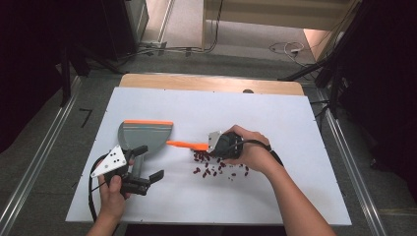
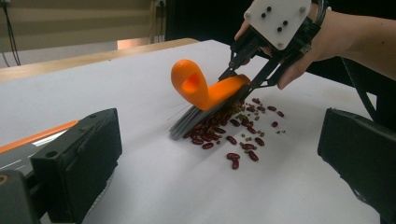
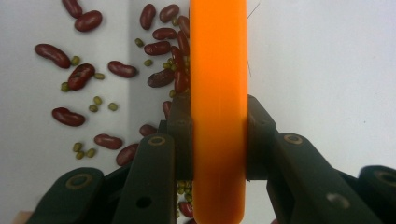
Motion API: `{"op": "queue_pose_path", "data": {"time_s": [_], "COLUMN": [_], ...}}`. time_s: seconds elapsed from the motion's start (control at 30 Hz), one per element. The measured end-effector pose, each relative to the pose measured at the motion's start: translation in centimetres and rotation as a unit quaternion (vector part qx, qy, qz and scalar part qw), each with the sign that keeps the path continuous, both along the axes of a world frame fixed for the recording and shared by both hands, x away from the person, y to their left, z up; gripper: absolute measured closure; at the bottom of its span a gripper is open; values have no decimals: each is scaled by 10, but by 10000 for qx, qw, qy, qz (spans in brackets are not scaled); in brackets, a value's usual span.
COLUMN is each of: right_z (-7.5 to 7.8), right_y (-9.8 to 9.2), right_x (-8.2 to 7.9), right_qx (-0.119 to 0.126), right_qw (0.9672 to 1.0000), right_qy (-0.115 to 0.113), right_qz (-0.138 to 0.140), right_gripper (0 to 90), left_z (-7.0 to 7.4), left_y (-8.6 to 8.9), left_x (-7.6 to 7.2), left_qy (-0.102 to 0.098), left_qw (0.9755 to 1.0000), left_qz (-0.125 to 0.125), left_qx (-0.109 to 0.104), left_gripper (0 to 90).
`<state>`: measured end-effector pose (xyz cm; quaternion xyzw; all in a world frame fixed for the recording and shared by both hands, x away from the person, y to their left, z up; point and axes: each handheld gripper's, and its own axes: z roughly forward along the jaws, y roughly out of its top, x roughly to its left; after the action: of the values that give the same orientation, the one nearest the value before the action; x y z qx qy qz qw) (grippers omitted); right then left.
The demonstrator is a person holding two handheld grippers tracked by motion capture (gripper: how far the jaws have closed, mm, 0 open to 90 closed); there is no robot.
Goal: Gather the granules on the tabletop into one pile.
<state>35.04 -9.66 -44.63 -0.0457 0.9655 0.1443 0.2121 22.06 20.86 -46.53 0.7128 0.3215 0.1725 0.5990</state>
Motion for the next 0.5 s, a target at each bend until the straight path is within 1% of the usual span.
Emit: {"op": "queue_pose_path", "data": {"time_s": [0.1,0.13,0.23,0.33,0.4,0.43,0.5], "right_z": [-1,-1,0,0,0,2,3], "right_y": [-2,-3,-5,-7,-7,-7,-7], "right_x": [-3,-4,-5,-8,-8,-8,-8], "right_qx": [23,14,10,-22,-26,4,39], "right_qw": [10000,10000,10000,9999,9999,9999,10000], "right_qy": [-9,59,31,118,109,45,13], "right_qz": [16,26,70,93,96,104,59], "right_gripper": [682,682,682,682,682,682,682], "left_z": [0,0,0,0,0,0,0], "left_y": [0,0,0,0,-1,-1,-1], "left_x": [0,0,0,0,0,0,0], "left_qy": [-1,0,7,7,8,9,14], "left_qw": [10000,10000,10000,10000,10000,10000,10000], "left_qz": [0,-6,-32,-30,-29,-35,-30], "left_qx": [7,7,10,17,32,29,40], "left_gripper": [2,2,2,2,2,2,2]}}
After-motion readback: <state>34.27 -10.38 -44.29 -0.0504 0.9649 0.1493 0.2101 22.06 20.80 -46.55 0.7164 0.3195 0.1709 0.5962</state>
